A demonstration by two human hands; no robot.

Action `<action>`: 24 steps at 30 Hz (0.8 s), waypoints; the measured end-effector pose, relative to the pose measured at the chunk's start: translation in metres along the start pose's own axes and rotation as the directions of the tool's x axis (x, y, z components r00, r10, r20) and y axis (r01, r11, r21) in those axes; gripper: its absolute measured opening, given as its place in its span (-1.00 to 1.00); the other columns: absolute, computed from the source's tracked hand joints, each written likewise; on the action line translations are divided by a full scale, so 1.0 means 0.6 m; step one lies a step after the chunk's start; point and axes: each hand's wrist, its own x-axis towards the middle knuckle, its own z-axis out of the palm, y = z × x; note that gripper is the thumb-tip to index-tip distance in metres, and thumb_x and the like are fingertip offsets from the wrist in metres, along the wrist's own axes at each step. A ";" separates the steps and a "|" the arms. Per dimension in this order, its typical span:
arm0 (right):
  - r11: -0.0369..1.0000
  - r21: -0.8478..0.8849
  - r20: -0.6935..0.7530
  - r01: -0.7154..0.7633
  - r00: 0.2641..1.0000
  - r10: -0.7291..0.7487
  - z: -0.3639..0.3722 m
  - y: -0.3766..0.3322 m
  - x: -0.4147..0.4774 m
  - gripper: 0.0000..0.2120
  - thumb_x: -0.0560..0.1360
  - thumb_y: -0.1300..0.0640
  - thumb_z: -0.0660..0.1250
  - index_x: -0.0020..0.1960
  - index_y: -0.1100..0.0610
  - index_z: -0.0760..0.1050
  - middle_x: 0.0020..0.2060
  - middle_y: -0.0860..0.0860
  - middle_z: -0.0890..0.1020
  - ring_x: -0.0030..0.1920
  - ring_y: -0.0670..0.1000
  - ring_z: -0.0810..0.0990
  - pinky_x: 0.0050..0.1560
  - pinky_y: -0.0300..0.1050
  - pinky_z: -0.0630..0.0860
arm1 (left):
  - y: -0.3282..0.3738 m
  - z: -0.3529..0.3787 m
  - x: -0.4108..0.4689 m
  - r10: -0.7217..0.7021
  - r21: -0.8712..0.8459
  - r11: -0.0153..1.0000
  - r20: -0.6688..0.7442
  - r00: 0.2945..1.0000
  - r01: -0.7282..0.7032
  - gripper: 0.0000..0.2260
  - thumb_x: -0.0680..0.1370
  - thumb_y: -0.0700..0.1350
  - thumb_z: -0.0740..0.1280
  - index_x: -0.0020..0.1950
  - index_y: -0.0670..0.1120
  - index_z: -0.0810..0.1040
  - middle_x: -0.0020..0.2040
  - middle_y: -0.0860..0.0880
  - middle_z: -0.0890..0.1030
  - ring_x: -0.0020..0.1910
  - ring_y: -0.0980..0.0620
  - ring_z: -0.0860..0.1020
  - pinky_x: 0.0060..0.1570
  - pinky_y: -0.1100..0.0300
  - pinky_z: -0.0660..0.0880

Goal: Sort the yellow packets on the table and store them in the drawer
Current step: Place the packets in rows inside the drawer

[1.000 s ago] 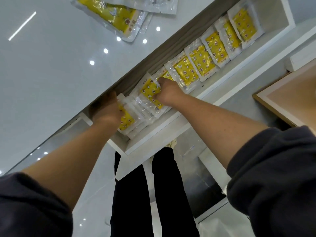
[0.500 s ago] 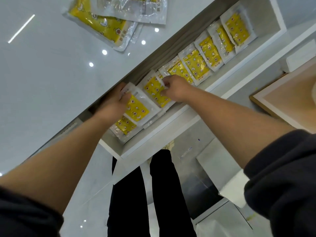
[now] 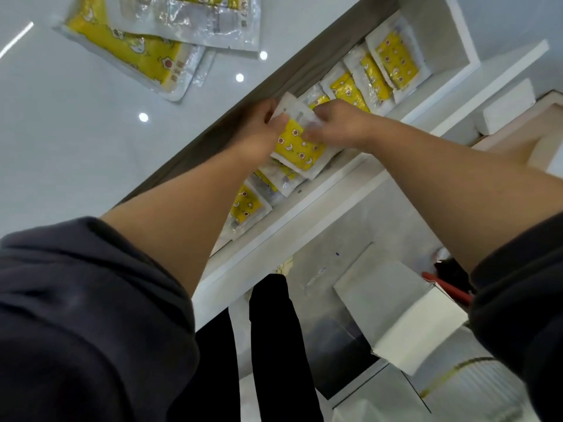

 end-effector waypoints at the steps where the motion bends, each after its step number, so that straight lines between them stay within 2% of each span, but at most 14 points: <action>1: 1.000 0.008 -0.021 -0.016 1.000 0.016 -0.005 0.010 0.003 -0.82 0.52 0.03 0.34 -0.22 0.05 0.45 -0.25 -0.03 0.46 -0.13 0.01 0.46 -0.22 -0.20 0.36 | 0.001 0.004 0.001 -0.006 0.007 1.000 -0.029 1.000 0.006 -0.74 0.63 0.03 0.17 0.30 0.05 0.40 0.14 0.06 0.53 0.11 -0.01 0.53 -0.04 0.16 0.38; 2: 0.999 0.023 -0.058 -0.024 0.998 0.025 -0.010 0.019 0.007 -0.87 0.53 0.06 0.35 -0.09 0.12 0.52 -0.19 -0.02 0.47 -0.08 0.01 0.45 -0.16 -0.20 0.36 | -0.002 0.006 0.001 -0.014 0.072 0.997 -0.065 0.998 0.018 -0.74 0.63 0.02 0.16 0.31 0.05 0.37 0.17 0.06 0.50 0.12 -0.02 0.51 -0.03 0.12 0.38; 3: 0.998 0.050 -0.100 -0.034 0.994 0.039 -0.016 0.028 0.012 -0.75 0.53 0.06 0.34 0.11 0.22 0.52 -0.10 0.00 0.46 -0.02 -0.01 0.42 -0.07 -0.20 0.35 | -0.009 0.006 -0.001 0.009 0.227 0.974 -0.104 0.994 0.015 -0.72 0.63 0.00 0.17 0.34 0.04 0.34 0.25 0.02 0.45 0.18 -0.06 0.48 0.00 0.06 0.40; 4: 0.996 0.065 -0.140 -0.058 0.988 0.067 -0.024 0.034 0.014 -0.60 0.54 0.06 0.33 0.29 0.26 0.45 -0.01 0.03 0.45 0.03 0.00 0.42 0.00 -0.18 0.35 | -0.020 0.005 -0.002 0.068 0.423 0.906 -0.113 0.991 -0.014 -0.67 0.61 -0.02 0.20 0.38 0.04 0.29 0.35 -0.02 0.37 0.26 -0.11 0.42 0.08 0.00 0.41; 5: 0.994 0.068 -0.174 -0.090 0.980 0.101 -0.031 0.038 0.016 -0.51 0.54 0.06 0.33 0.40 0.25 0.36 0.09 0.09 0.47 0.12 0.03 0.45 0.07 -0.15 0.37 | -0.030 0.005 -0.004 0.135 0.581 0.811 -0.070 0.988 -0.070 -0.59 0.59 -0.03 0.25 0.42 0.05 0.24 0.43 -0.04 0.26 0.36 -0.14 0.33 0.18 -0.07 0.39; 7: 0.989 0.065 -0.216 -0.132 0.966 0.144 -0.040 0.046 0.024 -0.45 0.54 0.07 0.34 0.46 0.21 0.29 0.34 0.15 0.45 0.33 0.13 0.43 0.25 -0.07 0.38 | -0.045 0.009 -0.006 0.217 0.770 0.601 0.099 0.971 -0.213 -0.40 0.54 0.02 0.34 0.50 0.12 0.11 0.54 0.03 0.06 0.51 -0.13 0.08 0.39 -0.15 0.20; 9: 0.987 0.056 -0.212 -0.149 0.964 0.158 -0.039 0.049 0.029 -0.46 0.54 0.07 0.35 0.46 0.18 0.31 0.38 0.15 0.43 0.36 0.16 0.41 0.28 -0.07 0.37 | -0.060 0.016 -0.009 0.283 0.878 0.366 0.213 0.935 -0.310 -0.31 0.53 0.06 0.34 0.54 0.13 0.01 0.58 0.04 -0.08 0.55 -0.08 -0.11 0.46 -0.17 -0.05; 10: 0.986 0.057 -0.195 -0.155 0.967 0.163 -0.037 0.048 0.031 -0.47 0.53 0.06 0.36 0.45 0.18 0.33 0.37 0.14 0.44 0.35 0.16 0.42 0.26 -0.08 0.38 | -0.070 0.016 -0.011 0.305 0.897 0.298 0.235 0.923 -0.327 -0.31 0.55 0.04 0.33 0.55 0.14 -0.02 0.58 0.03 -0.11 0.55 -0.08 -0.14 0.46 -0.18 -0.13; 13: 0.988 0.057 -0.159 -0.145 0.975 0.153 -0.025 0.043 0.031 -0.53 0.52 0.08 0.37 0.38 0.22 0.41 0.29 0.16 0.51 0.28 0.16 0.49 0.11 -0.13 0.40 | -0.103 -0.006 -0.023 0.309 0.907 0.236 0.272 0.911 -0.350 -0.36 0.60 -0.05 0.25 0.55 0.17 -0.05 0.58 0.04 -0.14 0.56 -0.07 -0.14 0.44 -0.22 -0.23; 15: 0.989 0.038 -0.118 -0.146 0.982 0.150 -0.016 0.036 0.029 -0.62 0.53 0.10 0.37 0.28 0.25 0.49 0.11 0.18 0.58 0.11 0.13 0.56 0.02 -0.11 0.45 | -0.117 -0.023 -0.032 0.313 0.907 0.177 0.316 0.895 -0.382 -0.41 0.63 -0.06 0.18 0.55 0.17 -0.07 0.58 0.03 -0.18 0.56 -0.05 -0.16 0.46 -0.25 -0.21; 17: 0.986 -0.037 -0.083 -0.163 0.984 0.159 -0.006 0.031 0.031 -0.71 0.52 0.07 0.37 0.14 0.25 0.55 -0.09 0.12 0.56 -0.04 0.09 0.55 -0.12 -0.13 0.42 | -0.122 -0.032 -0.038 0.328 0.896 0.144 0.357 0.875 -0.420 -0.48 0.66 0.01 0.08 0.55 0.17 -0.09 0.58 0.02 -0.21 0.55 -0.04 -0.20 0.46 -0.27 -0.16; 19: 0.967 -0.169 -0.113 -0.191 0.978 0.173 0.004 0.029 0.035 -0.75 0.49 0.02 0.38 -0.01 0.21 0.49 -0.17 0.09 0.50 0.03 0.14 0.55 -0.14 -0.14 0.37 | -0.127 -0.033 -0.041 0.338 0.892 0.141 0.364 0.868 -0.429 -0.50 0.65 0.10 -0.02 0.56 0.15 -0.13 0.57 0.01 -0.25 0.55 -0.04 -0.23 0.46 -0.26 -0.14; 21: 0.925 -0.289 -0.174 -0.245 0.964 0.201 0.011 0.025 0.036 -0.71 0.46 -0.02 0.39 0.03 0.15 0.45 -0.10 0.10 0.53 0.14 0.16 0.55 -0.10 -0.09 0.41 | -0.136 -0.027 -0.044 0.323 0.900 0.141 0.352 0.879 -0.412 -0.47 0.64 0.15 -0.07 0.56 0.12 -0.19 0.56 -0.02 -0.30 0.54 -0.06 -0.26 0.47 -0.24 -0.12; 24: 0.843 -0.439 -0.262 -0.312 0.941 0.212 0.020 0.018 0.026 -0.48 0.44 -0.06 0.41 0.31 0.11 0.36 0.21 0.12 0.50 0.24 0.16 0.50 0.08 -0.01 0.44 | -0.138 -0.018 -0.050 0.256 0.904 0.179 0.339 0.906 -0.388 -0.43 0.64 0.17 -0.07 0.55 0.09 -0.27 0.54 -0.05 -0.37 0.52 -0.08 -0.33 0.48 -0.21 -0.13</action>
